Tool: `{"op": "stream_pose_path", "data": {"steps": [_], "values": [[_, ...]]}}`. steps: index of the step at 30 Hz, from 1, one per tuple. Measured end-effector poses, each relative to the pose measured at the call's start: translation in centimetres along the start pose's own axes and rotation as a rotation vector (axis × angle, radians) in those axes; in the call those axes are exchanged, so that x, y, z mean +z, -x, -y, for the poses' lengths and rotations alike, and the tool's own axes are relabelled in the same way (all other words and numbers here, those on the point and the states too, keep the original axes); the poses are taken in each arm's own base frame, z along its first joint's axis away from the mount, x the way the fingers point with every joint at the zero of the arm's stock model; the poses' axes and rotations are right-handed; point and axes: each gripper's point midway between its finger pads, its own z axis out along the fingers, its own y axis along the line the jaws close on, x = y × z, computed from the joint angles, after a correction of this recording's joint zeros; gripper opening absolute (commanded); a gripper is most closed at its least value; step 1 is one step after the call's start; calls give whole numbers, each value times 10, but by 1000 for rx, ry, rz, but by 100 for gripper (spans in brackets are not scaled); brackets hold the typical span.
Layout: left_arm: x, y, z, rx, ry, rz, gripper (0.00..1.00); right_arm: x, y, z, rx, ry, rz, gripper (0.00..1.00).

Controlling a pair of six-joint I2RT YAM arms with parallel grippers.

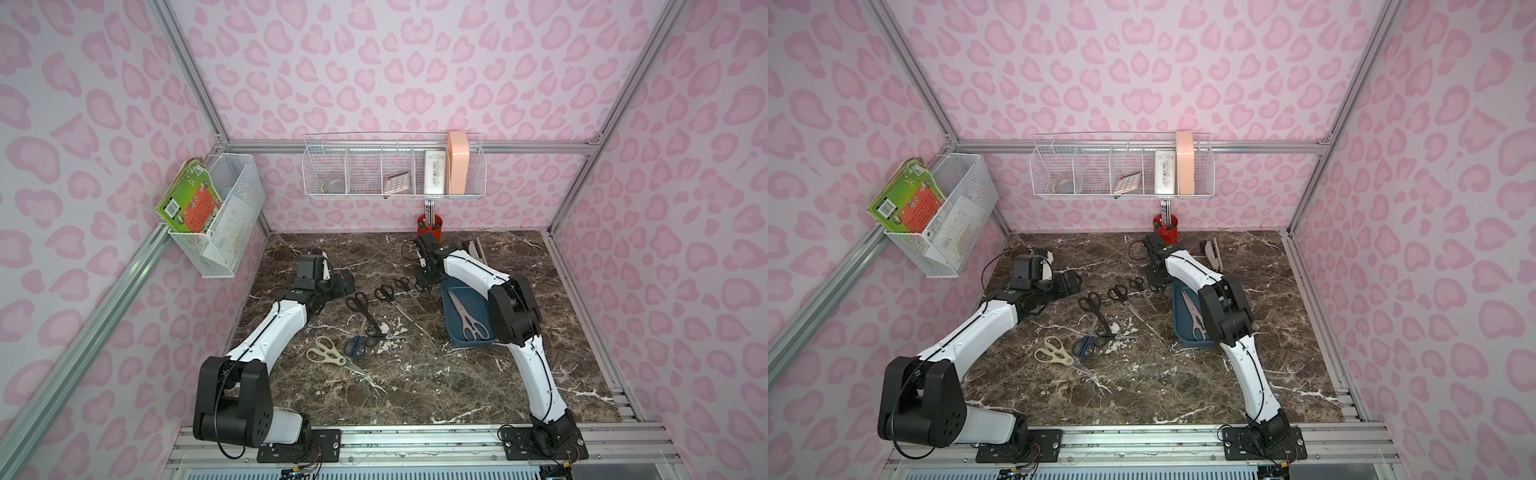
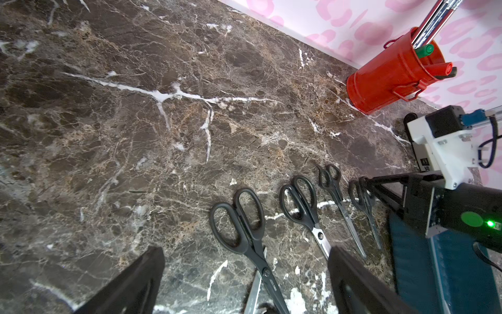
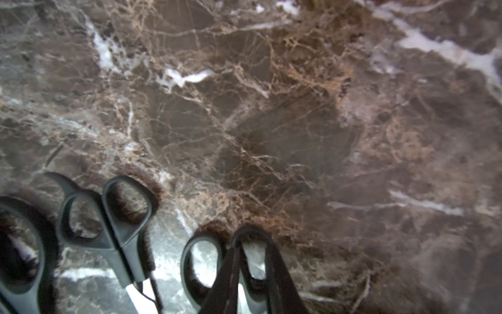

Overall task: Put the scissors into the storage box
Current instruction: Adjust the storage box at the center of the board, then pick up the scissors from the center of the board.

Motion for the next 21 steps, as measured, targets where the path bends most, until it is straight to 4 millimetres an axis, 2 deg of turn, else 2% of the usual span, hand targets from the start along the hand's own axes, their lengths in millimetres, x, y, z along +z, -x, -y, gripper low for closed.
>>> {"op": "stream_pose_path", "data": {"steps": [5, 15, 21], "values": [[0, 0, 0, 0, 0, 0, 99, 0, -2, -1, -4, -1, -5, 21], [3, -2, -1, -1, 2, -8, 99, 1, 1, 12, 11, -23, -3, 22], [3, -3, -1, -2, 2, -12, 99, 10, -6, 13, 5, -27, -26, 21]]}}
